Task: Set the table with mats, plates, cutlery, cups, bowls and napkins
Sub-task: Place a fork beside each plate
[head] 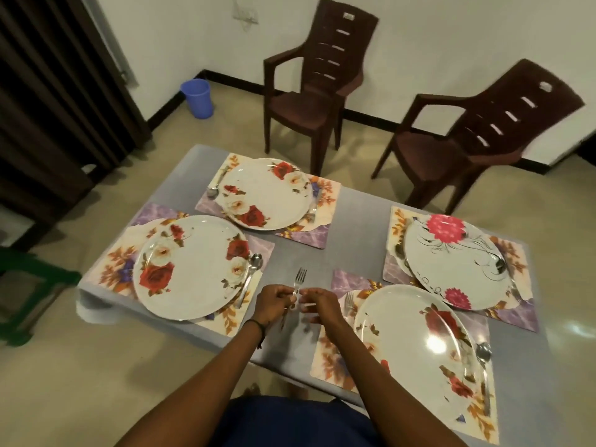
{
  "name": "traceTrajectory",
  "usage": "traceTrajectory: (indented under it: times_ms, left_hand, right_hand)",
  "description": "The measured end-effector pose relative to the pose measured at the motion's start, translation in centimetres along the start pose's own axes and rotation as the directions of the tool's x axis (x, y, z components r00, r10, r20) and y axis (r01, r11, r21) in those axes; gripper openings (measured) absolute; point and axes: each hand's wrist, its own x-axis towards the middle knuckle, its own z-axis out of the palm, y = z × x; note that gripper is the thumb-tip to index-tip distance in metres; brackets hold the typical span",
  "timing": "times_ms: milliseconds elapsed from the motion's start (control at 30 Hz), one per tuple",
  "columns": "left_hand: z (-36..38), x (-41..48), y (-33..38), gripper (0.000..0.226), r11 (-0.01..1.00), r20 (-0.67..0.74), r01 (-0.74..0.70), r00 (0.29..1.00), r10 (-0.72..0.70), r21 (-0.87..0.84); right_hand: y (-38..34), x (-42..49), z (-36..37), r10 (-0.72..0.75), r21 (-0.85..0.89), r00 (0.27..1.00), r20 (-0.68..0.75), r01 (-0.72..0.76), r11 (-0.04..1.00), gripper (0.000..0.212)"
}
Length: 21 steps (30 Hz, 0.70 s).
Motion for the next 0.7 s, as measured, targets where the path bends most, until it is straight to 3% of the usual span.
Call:
traceTrajectory:
  times_ms: [133,367,700]
  left_hand:
    - [-4.1,-2.0,-1.6,0.009,0.997,-0.148,0.013,0.989,-0.024,-0.074]
    - [-13.7,-4.7,-5.4,0.012,0.996,-0.298,0.041,0.953,-0.063,-0.079]
    - [-28.8,-4.9,-8.7,0.012,0.994,-0.451,-0.068,0.892,0.02,-0.09]
  right_hand:
    - [0.1,0.3,5.5,-0.066,-0.077,0.993,0.1,0.074,0.994,0.01]
    - [0.0,-0.9,15.6,-0.041,-0.164,0.951,0.307,0.096,0.982,0.013]
    - [-1.9,-2.1,32.9,-0.052,-0.151,0.948,0.314,0.103,0.983,0.016]
